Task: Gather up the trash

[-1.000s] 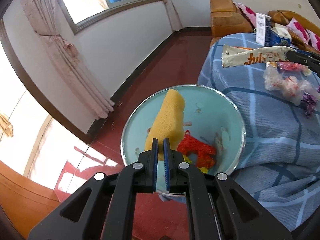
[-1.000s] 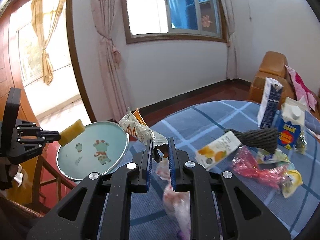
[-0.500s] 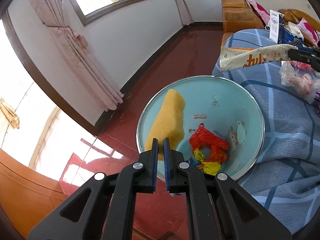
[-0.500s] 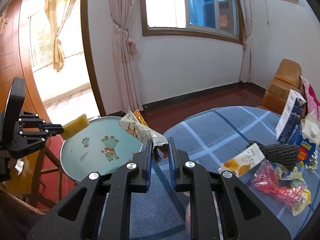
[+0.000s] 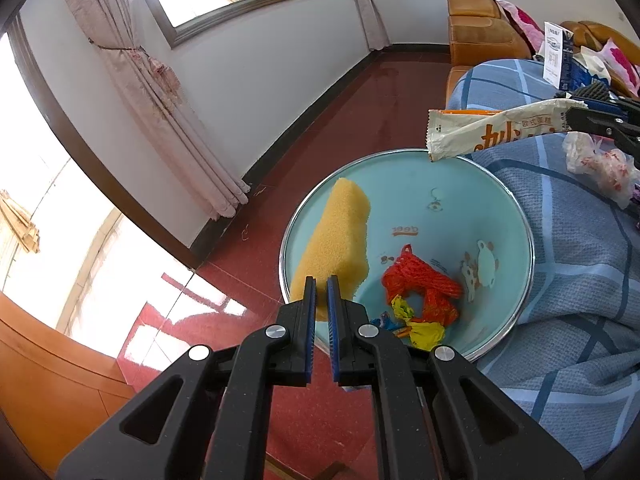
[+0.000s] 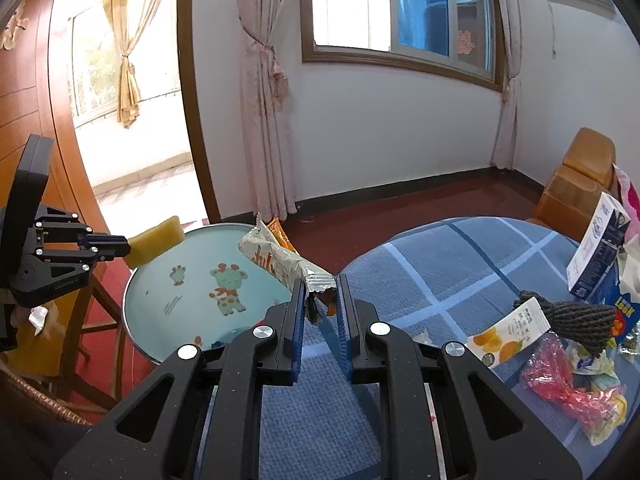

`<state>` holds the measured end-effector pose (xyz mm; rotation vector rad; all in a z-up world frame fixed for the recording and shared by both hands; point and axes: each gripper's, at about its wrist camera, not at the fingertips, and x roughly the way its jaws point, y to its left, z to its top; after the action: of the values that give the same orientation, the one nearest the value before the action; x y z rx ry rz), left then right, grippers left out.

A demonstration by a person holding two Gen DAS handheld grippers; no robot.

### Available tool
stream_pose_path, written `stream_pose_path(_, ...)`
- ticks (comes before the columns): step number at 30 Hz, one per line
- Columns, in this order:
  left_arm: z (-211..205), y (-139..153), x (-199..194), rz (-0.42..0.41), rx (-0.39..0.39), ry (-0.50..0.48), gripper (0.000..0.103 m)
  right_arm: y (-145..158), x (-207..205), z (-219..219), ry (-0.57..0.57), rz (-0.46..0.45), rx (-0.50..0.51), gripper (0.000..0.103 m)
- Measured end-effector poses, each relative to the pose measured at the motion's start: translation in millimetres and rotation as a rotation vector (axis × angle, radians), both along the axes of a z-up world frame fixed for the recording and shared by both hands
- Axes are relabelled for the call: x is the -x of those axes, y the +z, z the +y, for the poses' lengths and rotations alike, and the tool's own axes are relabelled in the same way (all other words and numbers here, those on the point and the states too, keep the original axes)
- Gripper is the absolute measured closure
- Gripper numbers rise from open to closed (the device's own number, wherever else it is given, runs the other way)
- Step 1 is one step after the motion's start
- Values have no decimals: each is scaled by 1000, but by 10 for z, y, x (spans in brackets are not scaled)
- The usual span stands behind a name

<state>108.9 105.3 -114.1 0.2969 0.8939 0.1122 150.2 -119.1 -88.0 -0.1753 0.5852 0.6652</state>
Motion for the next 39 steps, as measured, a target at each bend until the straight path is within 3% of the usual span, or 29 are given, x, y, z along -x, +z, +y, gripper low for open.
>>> stream_pose_path(27, -79, -31, 11, 8, 16, -28, 94, -52, 39, 137, 48, 20, 26, 84)
stream_pose_path(29, -108, -41, 14, 8, 16, -35, 91, -75, 33, 162, 54, 32, 27, 77)
stream_pose_path(33, -107, -11, 28, -16, 7, -24, 59, -106, 34, 170, 52, 42, 26, 64)
stream_pose_path(39, -110, -7, 31, -19, 9, -19, 54, -95, 35, 115, 35, 44, 21, 59)
